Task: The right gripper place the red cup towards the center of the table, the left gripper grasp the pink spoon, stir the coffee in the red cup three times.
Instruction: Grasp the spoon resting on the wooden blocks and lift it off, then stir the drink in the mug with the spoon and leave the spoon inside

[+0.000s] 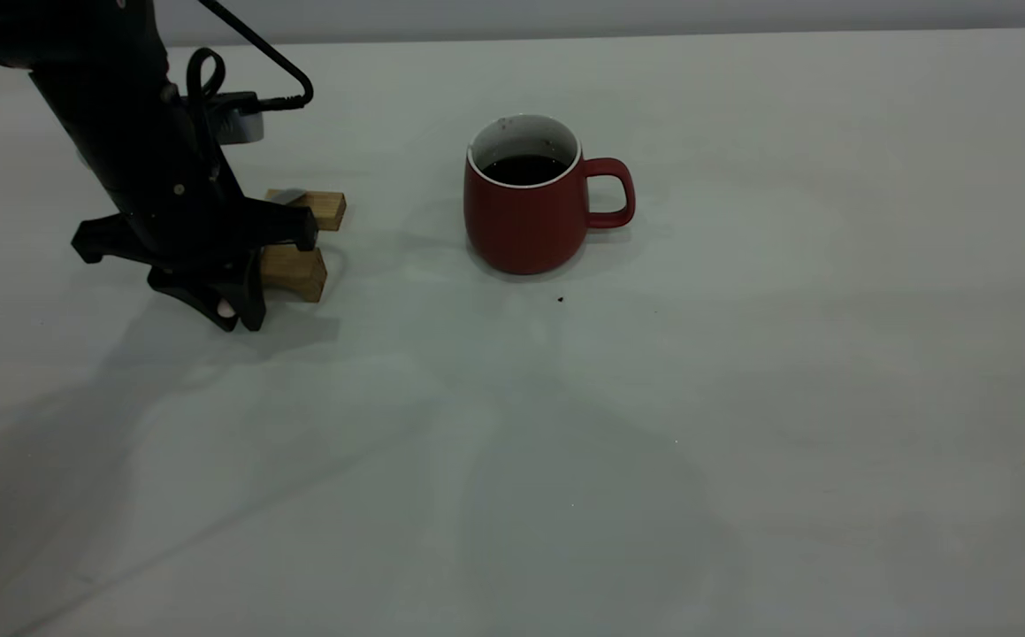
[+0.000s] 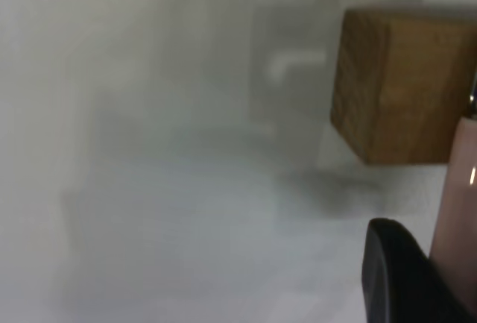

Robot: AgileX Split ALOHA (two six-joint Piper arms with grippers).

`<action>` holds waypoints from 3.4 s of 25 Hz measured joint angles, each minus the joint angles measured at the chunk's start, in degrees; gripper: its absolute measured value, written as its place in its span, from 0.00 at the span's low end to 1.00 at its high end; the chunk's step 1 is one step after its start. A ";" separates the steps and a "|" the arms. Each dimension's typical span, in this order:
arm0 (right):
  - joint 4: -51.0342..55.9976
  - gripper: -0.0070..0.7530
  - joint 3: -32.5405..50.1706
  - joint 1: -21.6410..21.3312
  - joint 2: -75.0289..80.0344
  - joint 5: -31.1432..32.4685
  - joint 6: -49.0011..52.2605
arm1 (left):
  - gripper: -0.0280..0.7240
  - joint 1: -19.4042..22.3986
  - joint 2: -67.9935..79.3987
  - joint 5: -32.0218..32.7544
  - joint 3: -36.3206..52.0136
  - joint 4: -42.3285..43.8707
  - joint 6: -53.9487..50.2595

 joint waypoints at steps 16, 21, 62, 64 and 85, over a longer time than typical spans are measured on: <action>0.00 0.78 0.00 0.00 0.00 0.00 0.05 | 0.23 0.00 -19.13 14.01 -0.30 -46.58 0.04; 0.00 0.78 0.00 0.00 0.00 0.00 0.05 | 0.23 0.00 -19.93 18.05 -0.30 -66.75 -0.56; 0.00 0.78 0.00 0.00 0.00 0.00 0.05 | 0.23 -3.95 -0.41 18.91 -10.70 -91.64 -43.15; 0.00 0.78 0.00 0.00 0.00 0.00 0.05 | 0.23 -3.99 1.31 19.74 -11.19 -91.74 -43.15; 0.00 0.78 0.00 0.00 0.00 0.00 0.05 | 0.23 -6.26 11.97 18.56 -22.96 -91.84 -44.60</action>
